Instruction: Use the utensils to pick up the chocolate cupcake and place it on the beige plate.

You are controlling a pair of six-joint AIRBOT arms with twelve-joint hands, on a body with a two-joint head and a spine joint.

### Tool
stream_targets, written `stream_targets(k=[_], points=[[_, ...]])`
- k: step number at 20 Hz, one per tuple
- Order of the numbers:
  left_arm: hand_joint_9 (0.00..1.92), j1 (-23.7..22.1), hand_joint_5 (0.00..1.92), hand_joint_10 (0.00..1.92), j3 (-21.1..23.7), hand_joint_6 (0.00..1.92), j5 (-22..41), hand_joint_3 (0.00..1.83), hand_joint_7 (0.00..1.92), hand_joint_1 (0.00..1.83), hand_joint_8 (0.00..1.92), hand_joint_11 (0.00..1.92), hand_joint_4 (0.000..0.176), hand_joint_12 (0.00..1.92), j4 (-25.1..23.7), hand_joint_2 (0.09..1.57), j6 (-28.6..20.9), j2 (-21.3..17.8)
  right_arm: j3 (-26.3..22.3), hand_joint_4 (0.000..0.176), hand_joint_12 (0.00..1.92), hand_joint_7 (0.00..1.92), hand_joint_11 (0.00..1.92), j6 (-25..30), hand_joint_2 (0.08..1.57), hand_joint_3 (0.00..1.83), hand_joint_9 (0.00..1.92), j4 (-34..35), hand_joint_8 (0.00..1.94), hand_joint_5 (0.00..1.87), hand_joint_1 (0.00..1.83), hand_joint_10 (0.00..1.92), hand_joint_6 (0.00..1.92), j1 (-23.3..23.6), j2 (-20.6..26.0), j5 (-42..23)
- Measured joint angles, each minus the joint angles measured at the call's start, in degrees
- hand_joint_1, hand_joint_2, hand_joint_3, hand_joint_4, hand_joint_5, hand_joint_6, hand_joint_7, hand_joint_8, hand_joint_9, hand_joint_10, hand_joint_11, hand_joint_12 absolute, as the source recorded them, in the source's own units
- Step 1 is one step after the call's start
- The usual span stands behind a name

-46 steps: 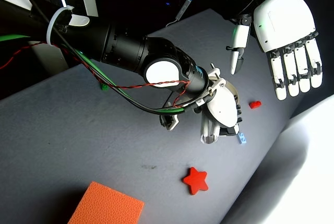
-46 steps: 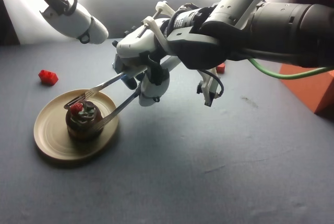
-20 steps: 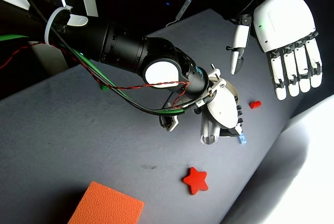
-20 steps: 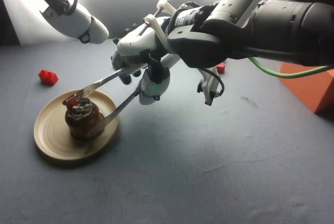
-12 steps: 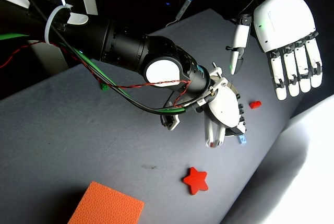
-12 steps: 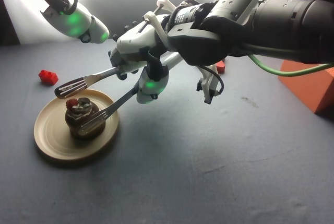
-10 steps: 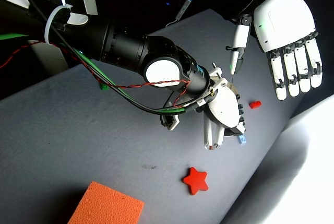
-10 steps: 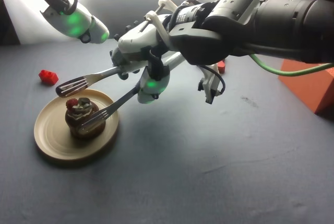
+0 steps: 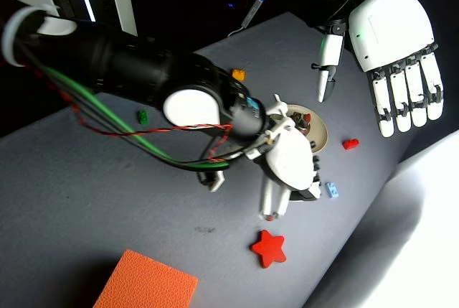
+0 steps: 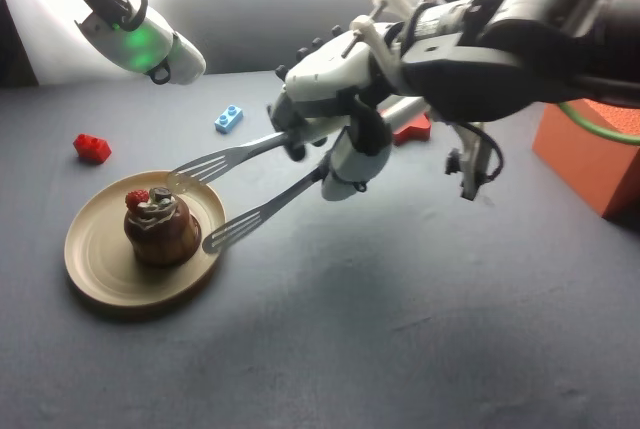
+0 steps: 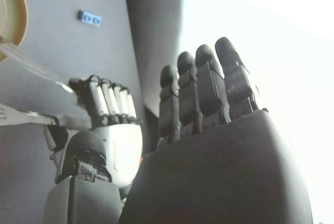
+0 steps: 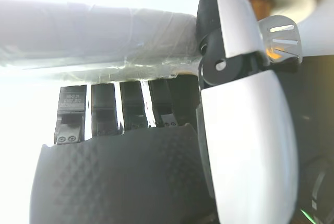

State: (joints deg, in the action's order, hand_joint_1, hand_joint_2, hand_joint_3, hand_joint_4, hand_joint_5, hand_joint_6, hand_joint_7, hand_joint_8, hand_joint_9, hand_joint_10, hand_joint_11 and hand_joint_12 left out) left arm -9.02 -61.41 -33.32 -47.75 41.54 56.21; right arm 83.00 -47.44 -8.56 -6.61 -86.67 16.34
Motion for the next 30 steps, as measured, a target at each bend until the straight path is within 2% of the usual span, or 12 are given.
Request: stream_targets(k=[7,14,15,16,17,19,20,21,22,23,27,30], points=[[0.2,0.0,0.2,0.0,0.0,0.0,0.0,0.0,0.22,0.03,0.0,0.0,0.0,0.43,0.0,1.16,0.0,0.0,-13.8,0.0,1.92,0.36,0.35,-2.4,1.28,0.0,0.3,-0.2,1.44,0.66,1.05,1.67,1.45,0.4,12.9,-2.3],[0.21,0.0,0.21,0.0,0.0,0.0,-0.5,0.0,0.23,0.03,0.0,0.0,0.0,0.49,-0.1,1.17,0.0,0.0,-15.5,0.0,1.92,0.36,0.32,-3.6,1.31,0.0,0.31,-0.2,1.36,0.61,1.03,1.65,1.53,-5.3,14.7,-7.3],[0.22,0.0,0.22,0.0,0.0,0.0,-0.4,0.0,0.23,0.03,0.0,0.0,0.0,0.52,-0.1,1.17,0.0,0.0,-15.5,0.0,1.92,0.35,0.31,-3.7,1.24,0.0,0.29,-0.2,1.33,0.4,1.01,1.65,1.21,-6.8,14.7,-8.2],[0.22,0.0,0.22,0.0,0.0,0.0,-0.3,0.0,0.23,0.03,0.0,0.0,0.0,0.52,0.0,1.17,0.0,0.0,-15.5,0.0,1.92,0.35,0.31,-3.7,1.24,0.0,0.29,-0.2,1.33,0.4,1.01,1.65,1.21,-7.8,14.7,-8.7],[0.22,0.0,0.22,0.0,0.0,0.0,-0.3,0.0,0.22,0.02,0.0,0.0,0.0,0.47,0.0,1.17,0.0,0.0,-15.5,0.0,1.92,0.33,0.29,-3.7,1.23,0.0,0.27,-0.2,1.31,0.33,1.0,1.64,1.06,-9.1,14.7,-9.6],[0.23,0.0,0.23,0.0,0.0,0.0,-0.3,0.0,0.24,0.03,0.0,0.0,0.0,0.52,-0.1,1.17,0.0,0.0,-15.5,0.0,1.92,0.29,0.25,-3.7,1.24,0.0,0.22,-0.2,1.32,0.31,1.0,1.66,1.07,-10.1,14.9,-12.0],[0.23,0.0,0.23,0.0,0.0,0.0,-0.3,0.0,0.24,0.02,0.01,0.0,0.0,0.53,-0.1,1.17,0.0,0.0,-15.5,0.0,1.92,0.29,0.26,-3.7,1.3,0.02,0.22,-0.3,1.34,0.53,1.01,1.67,1.46,-10.5,14.9,-13.3],[0.22,0.0,0.22,0.0,0.0,0.0,-0.3,0.0,0.23,0.02,0.0,0.0,0.0,0.49,-0.1,1.17,0.0,0.0,-15.5,0.0,1.92,0.3,0.27,-3.7,1.33,0.01,0.22,-0.3,1.35,0.56,1.01,1.67,1.55,-11.2,14.9,-15.0],[0.22,0.0,0.21,0.0,0.0,0.0,-0.2,0.0,0.23,0.02,0.0,0.0,0.0,0.51,-0.1,1.17,0.0,0.0,-15.6,0.0,1.92,0.3,0.27,-3.7,1.24,0.0,0.23,-0.2,1.32,0.36,1.03,1.64,1.23,-11.9,14.9,-15.8],[0.22,0.0,0.21,0.0,0.0,0.0,-0.2,0.0,0.22,0.03,0.0,0.0,0.0,0.51,-0.1,1.17,0.0,0.0,-15.6,0.0,1.92,0.28,0.26,-3.7,1.23,0.0,0.21,-0.2,1.32,0.32,1.02,1.64,1.11,-12.2,14.9,-15.8],[0.21,0.0,0.21,0.0,0.0,0.0,-0.2,0.0,0.24,0.03,0.0,0.0,0.0,0.47,-0.1,1.17,0.0,0.0,-15.5,0.0,1.92,0.25,0.21,-3.7,1.23,0.0,0.18,-0.3,1.3,0.28,0.98,1.62,1.07,-13.0,14.9,-15.4],[0.21,0.0,0.2,0.0,0.0,0.0,-0.2,0.0,0.23,0.01,0.0,0.0,0.0,0.45,-0.1,1.17,0.0,0.0,-15.5,0.0,1.85,0.33,0.14,-3.7,1.2,0.0,0.22,-0.3,1.07,0.31,0.95,1.42,0.82,-13.7,14.6,-16.2]])
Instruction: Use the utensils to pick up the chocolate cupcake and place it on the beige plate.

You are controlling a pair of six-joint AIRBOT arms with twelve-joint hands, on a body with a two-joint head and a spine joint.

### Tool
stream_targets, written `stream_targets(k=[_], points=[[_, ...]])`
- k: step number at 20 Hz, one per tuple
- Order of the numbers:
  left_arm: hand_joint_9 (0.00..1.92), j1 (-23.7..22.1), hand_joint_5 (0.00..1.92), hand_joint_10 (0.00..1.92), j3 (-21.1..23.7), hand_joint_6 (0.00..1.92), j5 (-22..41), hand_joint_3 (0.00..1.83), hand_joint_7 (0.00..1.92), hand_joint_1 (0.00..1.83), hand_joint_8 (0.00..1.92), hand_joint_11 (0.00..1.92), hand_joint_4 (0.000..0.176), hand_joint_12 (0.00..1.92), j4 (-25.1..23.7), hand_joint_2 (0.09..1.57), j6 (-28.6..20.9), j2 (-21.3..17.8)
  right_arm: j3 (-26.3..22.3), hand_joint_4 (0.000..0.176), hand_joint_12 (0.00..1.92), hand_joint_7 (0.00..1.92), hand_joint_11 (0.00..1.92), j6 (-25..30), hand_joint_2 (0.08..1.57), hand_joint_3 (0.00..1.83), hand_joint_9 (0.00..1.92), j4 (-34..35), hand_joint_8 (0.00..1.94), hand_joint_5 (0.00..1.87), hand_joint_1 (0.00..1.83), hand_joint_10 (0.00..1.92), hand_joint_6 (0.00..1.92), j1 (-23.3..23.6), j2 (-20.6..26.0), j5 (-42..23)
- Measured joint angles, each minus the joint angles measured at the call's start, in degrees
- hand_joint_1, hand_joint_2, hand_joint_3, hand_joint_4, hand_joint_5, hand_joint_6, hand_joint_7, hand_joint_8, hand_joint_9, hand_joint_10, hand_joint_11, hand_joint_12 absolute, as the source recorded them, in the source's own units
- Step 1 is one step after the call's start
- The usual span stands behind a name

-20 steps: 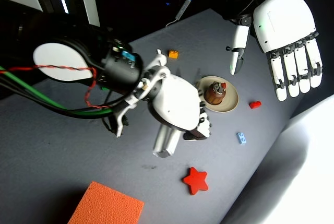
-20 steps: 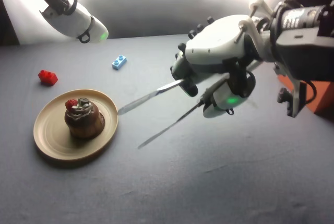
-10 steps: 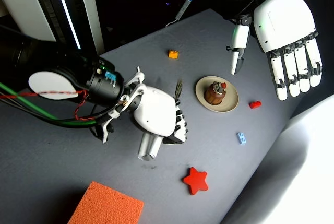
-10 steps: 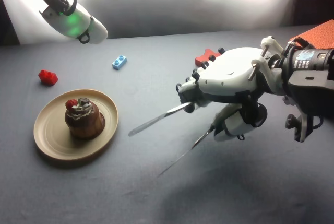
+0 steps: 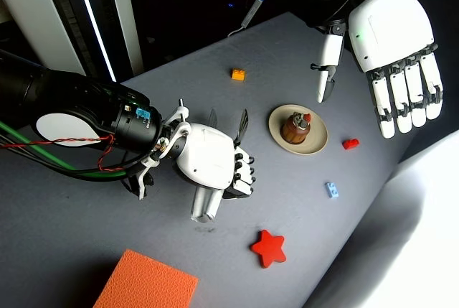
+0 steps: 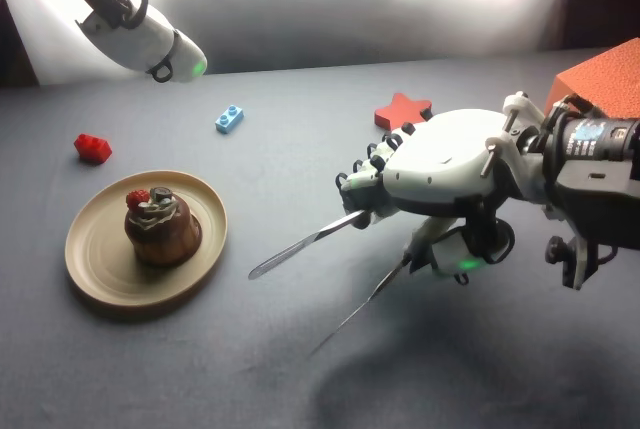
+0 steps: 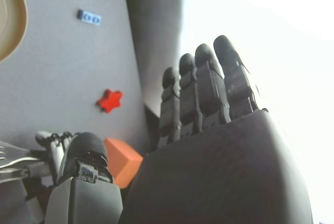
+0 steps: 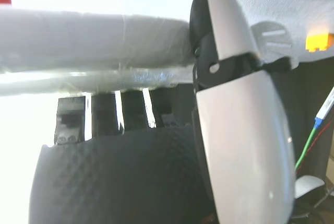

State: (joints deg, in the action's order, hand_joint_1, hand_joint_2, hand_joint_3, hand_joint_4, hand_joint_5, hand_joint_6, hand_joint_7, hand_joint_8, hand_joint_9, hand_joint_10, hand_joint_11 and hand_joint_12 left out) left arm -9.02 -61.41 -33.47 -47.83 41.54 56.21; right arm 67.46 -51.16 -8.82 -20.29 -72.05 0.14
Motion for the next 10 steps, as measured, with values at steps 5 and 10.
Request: stream_targets(k=[5,10], points=[[0.21,0.0,0.2,0.0,0.0,0.0,0.0,0.0,0.21,0.0,0.0,0.0,0.0,0.43,-0.1,1.17,0.0,0.0,-0.3,0.0,1.59,0.38,0.01,-0.5,1.19,0.0,0.24,0.0,0.47,0.34,0.86,0.9,0.29,-1.4,-0.4,1.3],[0.22,0.0,0.22,0.01,0.0,0.0,0.0,0.0,0.24,0.03,0.01,0.0,0.0,0.46,-0.1,1.16,0.0,0.0,-0.9,0.0,0.83,0.25,0.0,-1.7,1.14,0.0,0.17,0.0,0.02,0.18,0.7,0.18,0.01,-1.4,0.3,1.4]])
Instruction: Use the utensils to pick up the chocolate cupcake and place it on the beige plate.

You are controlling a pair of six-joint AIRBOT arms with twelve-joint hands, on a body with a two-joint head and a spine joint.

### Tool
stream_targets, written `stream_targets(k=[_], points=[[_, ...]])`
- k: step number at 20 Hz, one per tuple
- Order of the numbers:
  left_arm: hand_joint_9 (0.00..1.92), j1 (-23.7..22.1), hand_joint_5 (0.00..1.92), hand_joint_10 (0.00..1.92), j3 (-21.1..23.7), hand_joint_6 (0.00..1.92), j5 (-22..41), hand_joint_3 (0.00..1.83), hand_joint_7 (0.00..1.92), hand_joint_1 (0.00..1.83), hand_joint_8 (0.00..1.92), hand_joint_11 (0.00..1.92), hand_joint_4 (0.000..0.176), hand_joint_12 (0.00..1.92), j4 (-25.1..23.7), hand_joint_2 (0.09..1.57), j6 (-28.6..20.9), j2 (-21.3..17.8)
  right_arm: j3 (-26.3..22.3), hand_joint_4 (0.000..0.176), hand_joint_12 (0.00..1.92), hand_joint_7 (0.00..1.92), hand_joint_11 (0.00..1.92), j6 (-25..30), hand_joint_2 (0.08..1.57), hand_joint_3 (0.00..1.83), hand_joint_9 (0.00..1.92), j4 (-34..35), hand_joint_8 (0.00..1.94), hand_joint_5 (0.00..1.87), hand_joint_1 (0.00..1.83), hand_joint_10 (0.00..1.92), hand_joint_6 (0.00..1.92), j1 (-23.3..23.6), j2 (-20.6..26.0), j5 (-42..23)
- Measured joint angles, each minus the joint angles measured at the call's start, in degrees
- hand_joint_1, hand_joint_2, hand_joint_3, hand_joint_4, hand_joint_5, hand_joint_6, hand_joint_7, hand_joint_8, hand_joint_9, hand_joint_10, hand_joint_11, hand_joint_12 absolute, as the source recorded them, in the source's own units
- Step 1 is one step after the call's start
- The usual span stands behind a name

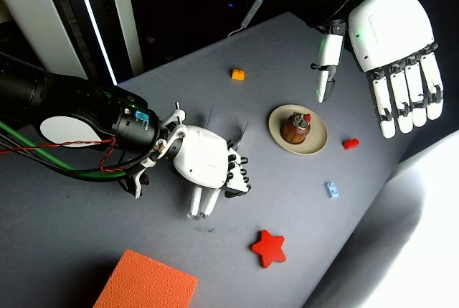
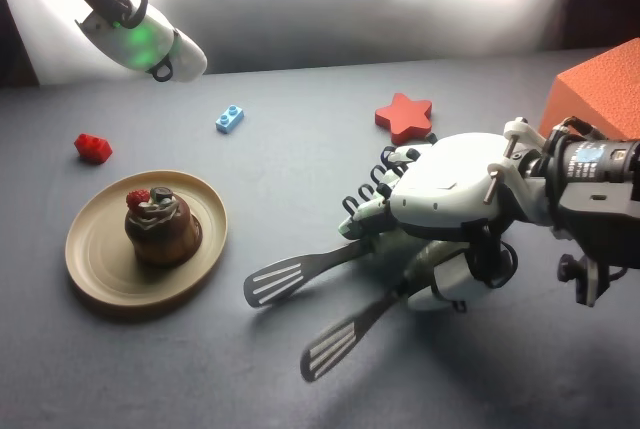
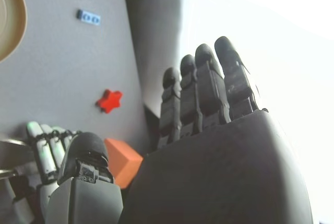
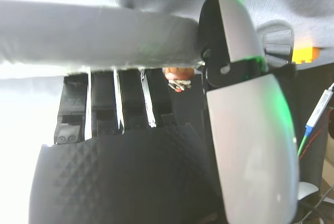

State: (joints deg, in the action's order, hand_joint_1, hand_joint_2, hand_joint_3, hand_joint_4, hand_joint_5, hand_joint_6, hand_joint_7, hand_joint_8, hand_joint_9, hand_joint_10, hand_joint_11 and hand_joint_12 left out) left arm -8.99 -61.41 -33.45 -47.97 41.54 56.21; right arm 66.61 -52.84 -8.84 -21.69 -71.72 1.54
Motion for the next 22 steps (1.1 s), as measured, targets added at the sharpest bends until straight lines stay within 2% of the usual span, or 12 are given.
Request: stream_targets(k=[1,3,4,7,9,10,11,13,17,19,20,22], points=[[0.23,0.0,0.23,0.01,0.0,0.0,0.0,0.0,0.25,0.03,0.01,0.0,0.0,0.51,0.0,1.16,0.0,0.0,-0.5,0.0,0.33,0.14,0.0,-0.2,1.1,0.0,0.09,0.0,0.0,0.08,0.56,0.04,0.0,0.1,0.6,0.0],[0.21,0.0,0.24,0.0,0.0,0.0,0.0,0.0,0.24,0.06,0.0,0.0,0.0,0.51,0.0,1.15,0.0,0.0,-1.7,0.0,0.03,0.04,0.0,-0.9,1.03,0.0,0.02,0.0,0.01,0.01,0.42,0.01,0.0,1.1,2.0,0.4],[0.22,0.0,0.25,0.0,0.0,0.01,0.0,0.0,0.25,0.06,0.0,0.0,0.0,0.51,0.0,1.15,0.0,0.0,-2.3,0.0,0.01,0.02,0.0,-1.1,1.01,0.0,0.01,0.0,0.0,0.0,0.38,0.0,0.0,2.0,2.9,0.5],[0.26,0.0,0.29,0.01,0.0,0.01,0.0,0.0,0.3,0.09,0.01,0.0,0.0,0.57,0.0,1.14,0.0,0.0,-4.5,0.0,0.01,0.0,0.01,-1.9,0.97,0.0,0.0,0.0,0.0,0.0,0.21,0.0,0.0,5.1,6.1,0.6],[0.27,0.0,0.3,0.0,0.0,0.0,0.0,0.0,0.31,0.09,0.0,0.0,0.0,0.72,0.0,1.15,0.0,0.0,-6.3,0.0,0.02,0.01,0.03,-2.4,0.96,0.0,0.0,0.0,0.0,0.0,0.17,0.0,0.0,8.3,9.9,1.4],[0.26,0.0,0.28,0.0,0.0,0.0,-0.1,0.0,0.29,0.09,0.0,0.0,0.0,0.7,0.0,1.15,0.0,0.0,-7.1,0.0,0.02,0.0,0.02,-2.5,0.96,0.0,0.0,0.0,0.0,0.0,0.19,0.0,0.0,9.6,11.7,1.5],[0.24,0.0,0.28,0.0,0.0,0.0,-0.2,0.0,0.28,0.09,0.0,0.0,0.0,0.63,0.0,1.15,0.0,0.0,-8.2,0.0,0.17,0.02,0.0,-2.5,0.93,0.03,0.02,0.0,0.0,0.0,0.21,0.0,0.0,11.2,14.0,1.7],[0.2,0.0,0.25,0.0,0.0,0.0,-0.3,0.0,0.24,0.07,0.0,0.0,0.0,0.51,0.0,1.15,0.0,0.0,-10.4,0.0,0.31,0.04,0.0,-2.5,0.96,0.02,0.04,0.0,0.0,0.0,0.21,0.01,0.0,13.2,17.9,2.3],[0.25,-0.2,0.28,0.01,0.0,0.01,-0.6,0.0,0.28,0.08,0.01,0.0,0.0,0.69,0.0,1.16,0.0,0.0,-14.6,0.0,0.34,0.05,0.0,-5.0,1.02,0.01,0.06,0.0,0.0,0.01,0.2,0.01,0.0,16.6,23.9,5.0],[0.26,-0.5,0.27,0.0,-0.2,0.0,-1.0,0.0,0.28,0.07,0.0,0.0,0.0,0.63,0.0,1.15,0.0,0.0,-16.1,0.0,0.31,0.03,0.0,-6.5,1.03,0.01,0.05,0.1,0.0,0.0,0.2,0.0,0.0,17.5,26.4,7.1],[0.24,-0.6,0.26,0.0,-0.2,0.0,-1.2,0.0,0.27,0.04,0.0,0.0,0.0,0.59,0.0,1.16,0.0,0.0,-16.5,0.0,0.33,0.04,0.0,-7.0,1.04,0.01,0.06,0.1,0.0,0.0,0.22,0.0,0.0,19.5,27.4,10.7],[0.24,-0.6,0.27,0.0,-0.2,0.0,-0.8,0.0,0.28,0.07,0.0,0.0,0.0,0.61,0.3,1.16,0.0,0.0,-17.0,0.0,0.43,0.08,0.0,-7.4,1.03,0.0,0.09,0.1,0.01,0.02,0.28,0.01,0.0,22.1,28.9,12.4]])
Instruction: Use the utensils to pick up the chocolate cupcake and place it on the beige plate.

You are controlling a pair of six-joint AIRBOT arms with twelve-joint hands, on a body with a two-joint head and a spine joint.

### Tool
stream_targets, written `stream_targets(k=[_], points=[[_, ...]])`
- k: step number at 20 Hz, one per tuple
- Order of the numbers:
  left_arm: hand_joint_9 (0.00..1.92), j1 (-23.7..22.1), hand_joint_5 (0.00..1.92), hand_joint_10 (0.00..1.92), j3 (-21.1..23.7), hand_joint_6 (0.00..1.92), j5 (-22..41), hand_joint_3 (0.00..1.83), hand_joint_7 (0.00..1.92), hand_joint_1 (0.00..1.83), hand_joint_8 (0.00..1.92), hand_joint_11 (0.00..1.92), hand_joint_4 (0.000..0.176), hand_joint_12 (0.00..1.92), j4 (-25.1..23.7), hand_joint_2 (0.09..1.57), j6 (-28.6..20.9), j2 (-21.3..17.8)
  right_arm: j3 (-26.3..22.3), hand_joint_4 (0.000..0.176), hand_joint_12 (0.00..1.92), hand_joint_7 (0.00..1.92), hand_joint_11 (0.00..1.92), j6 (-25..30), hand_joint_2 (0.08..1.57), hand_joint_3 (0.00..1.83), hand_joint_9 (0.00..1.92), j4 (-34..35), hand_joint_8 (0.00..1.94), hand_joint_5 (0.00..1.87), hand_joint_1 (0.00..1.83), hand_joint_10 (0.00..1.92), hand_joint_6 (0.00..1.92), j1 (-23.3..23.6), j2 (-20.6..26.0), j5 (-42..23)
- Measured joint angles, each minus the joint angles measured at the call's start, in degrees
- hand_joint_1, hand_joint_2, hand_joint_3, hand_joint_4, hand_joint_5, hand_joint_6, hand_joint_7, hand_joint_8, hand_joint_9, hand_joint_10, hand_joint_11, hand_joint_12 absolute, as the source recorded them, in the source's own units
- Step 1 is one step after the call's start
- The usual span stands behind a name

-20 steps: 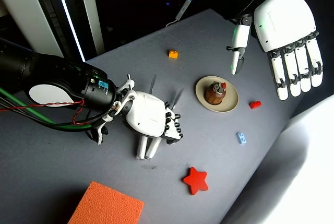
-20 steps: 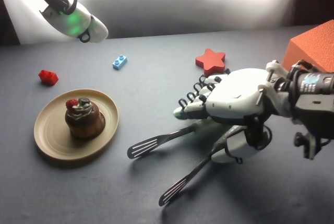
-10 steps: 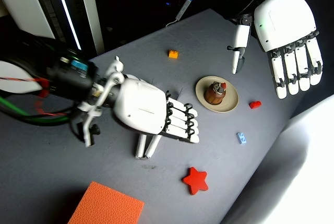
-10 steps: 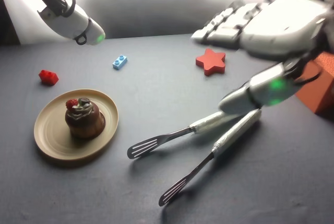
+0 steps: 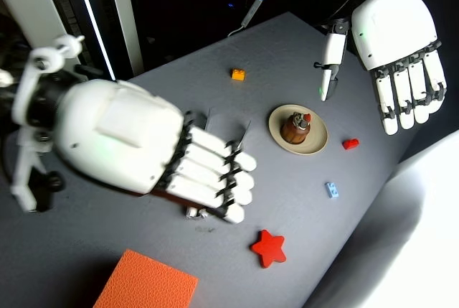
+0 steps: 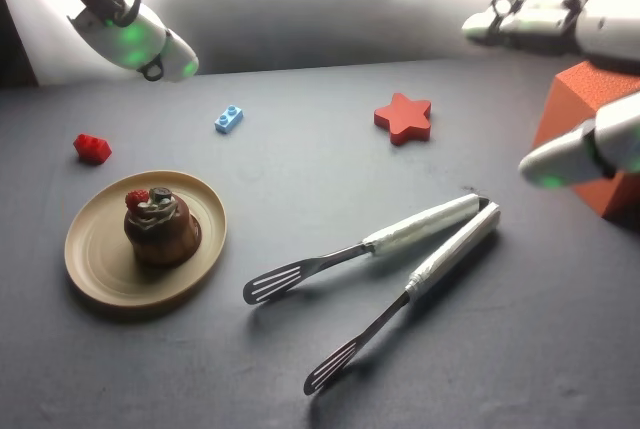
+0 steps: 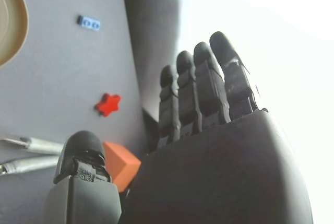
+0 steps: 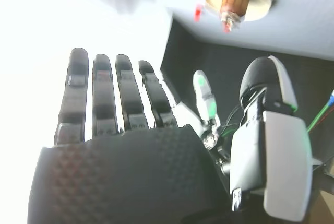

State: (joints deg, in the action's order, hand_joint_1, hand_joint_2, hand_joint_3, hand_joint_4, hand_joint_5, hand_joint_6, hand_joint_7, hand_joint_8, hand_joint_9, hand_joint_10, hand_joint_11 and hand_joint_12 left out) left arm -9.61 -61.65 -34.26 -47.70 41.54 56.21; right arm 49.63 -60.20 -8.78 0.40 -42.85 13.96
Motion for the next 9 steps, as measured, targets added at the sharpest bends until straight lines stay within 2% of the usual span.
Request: stream_targets(k=[2,9], points=[[0.24,0.0,0.27,0.0,0.0,0.0,0.3,0.0,0.27,0.07,0.0,0.0,0.0,0.57,-0.5,1.16,0.0,0.0,-0.8,0.0,0.34,0.06,0.0,0.1,1.04,0.0,0.06,0.0,0.0,0.01,0.25,0.0,0.0,2.1,1.2,1.1],[0.25,-0.1,0.28,0.0,0.0,0.0,0.9,0.0,0.3,0.08,0.0,0.0,0.0,0.57,-1.0,1.15,0.0,0.0,-2.9,0.0,0.46,0.07,0.0,-0.1,1.03,0.0,0.08,0.2,0.0,0.03,0.21,0.0,0.0,2.1,2.4,1.2]])
